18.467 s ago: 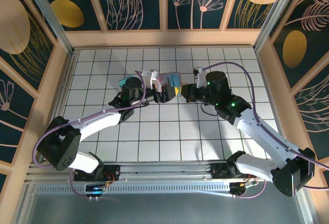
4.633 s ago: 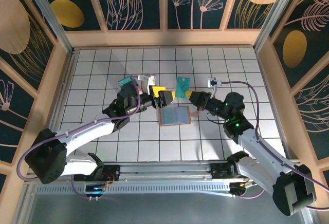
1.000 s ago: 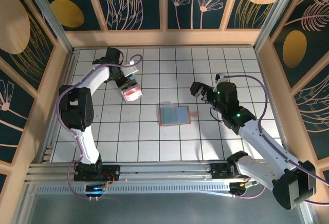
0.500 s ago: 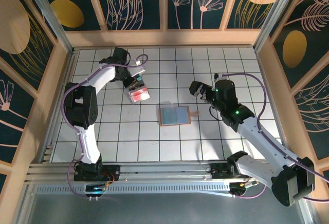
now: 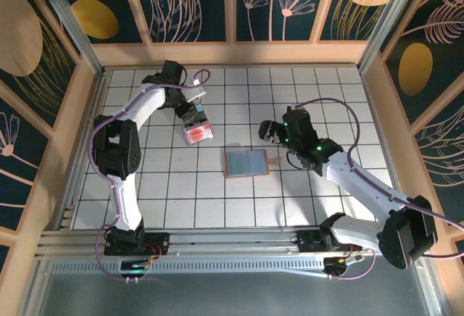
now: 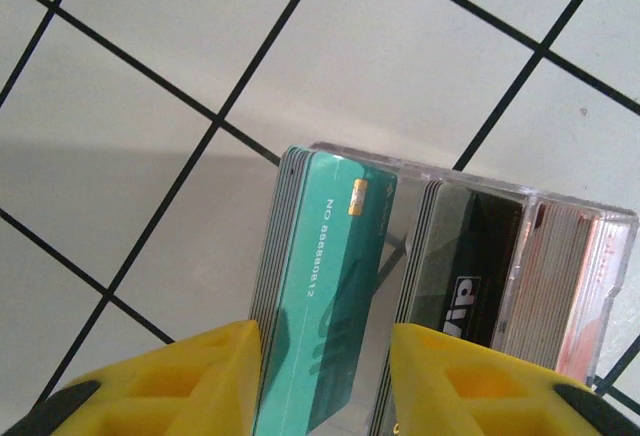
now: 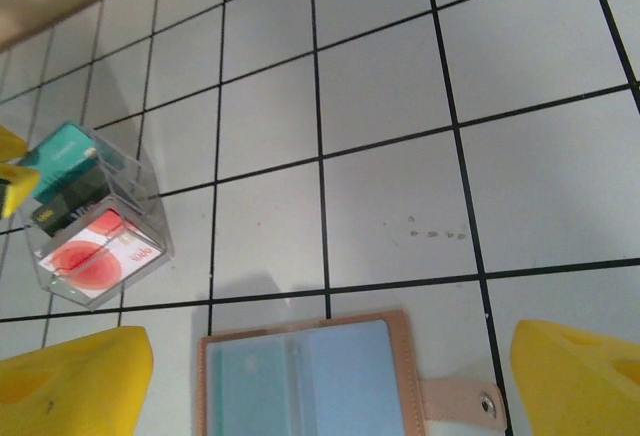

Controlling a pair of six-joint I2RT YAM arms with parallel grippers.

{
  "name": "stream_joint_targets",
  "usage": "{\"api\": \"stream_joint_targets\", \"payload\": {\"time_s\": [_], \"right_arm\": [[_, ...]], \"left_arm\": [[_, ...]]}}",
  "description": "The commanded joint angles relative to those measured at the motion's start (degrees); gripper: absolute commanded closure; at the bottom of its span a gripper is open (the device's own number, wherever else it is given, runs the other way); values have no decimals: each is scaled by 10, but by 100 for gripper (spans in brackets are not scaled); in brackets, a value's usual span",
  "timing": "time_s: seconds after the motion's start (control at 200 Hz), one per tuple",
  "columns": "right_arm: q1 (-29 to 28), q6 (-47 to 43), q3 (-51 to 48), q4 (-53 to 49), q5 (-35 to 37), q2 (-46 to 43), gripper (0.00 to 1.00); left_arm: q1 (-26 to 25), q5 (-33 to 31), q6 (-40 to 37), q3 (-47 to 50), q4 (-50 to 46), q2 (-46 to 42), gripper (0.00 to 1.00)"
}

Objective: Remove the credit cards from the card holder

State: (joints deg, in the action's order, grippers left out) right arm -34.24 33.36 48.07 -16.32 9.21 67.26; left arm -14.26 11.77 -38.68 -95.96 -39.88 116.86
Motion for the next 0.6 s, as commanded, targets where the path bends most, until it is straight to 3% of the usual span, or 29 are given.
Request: {"api": "stream_joint_targets", "payload": {"time_s": [0.0, 0.14, 0.255, 0.45, 0.596], "right_arm": [[-16, -1, 23, -42, 42, 18, 10], [-27, -8, 24, -49, 12, 42, 23], [-36, -8, 19, -43, -25, 55, 35], [-49, 6, 5, -28, -70, 69, 37], [-93, 6, 17, -40, -50, 95, 43]], "left_arm": [[-1, -4, 14, -17, -35, -21, 61], [-4, -1, 33, -6, -28, -70, 59], [-11, -15, 94, 22, 12, -131, 45], [-51, -75, 278, 131, 130, -257, 2], [-65, -152, 459, 286, 263, -369, 1]]}}
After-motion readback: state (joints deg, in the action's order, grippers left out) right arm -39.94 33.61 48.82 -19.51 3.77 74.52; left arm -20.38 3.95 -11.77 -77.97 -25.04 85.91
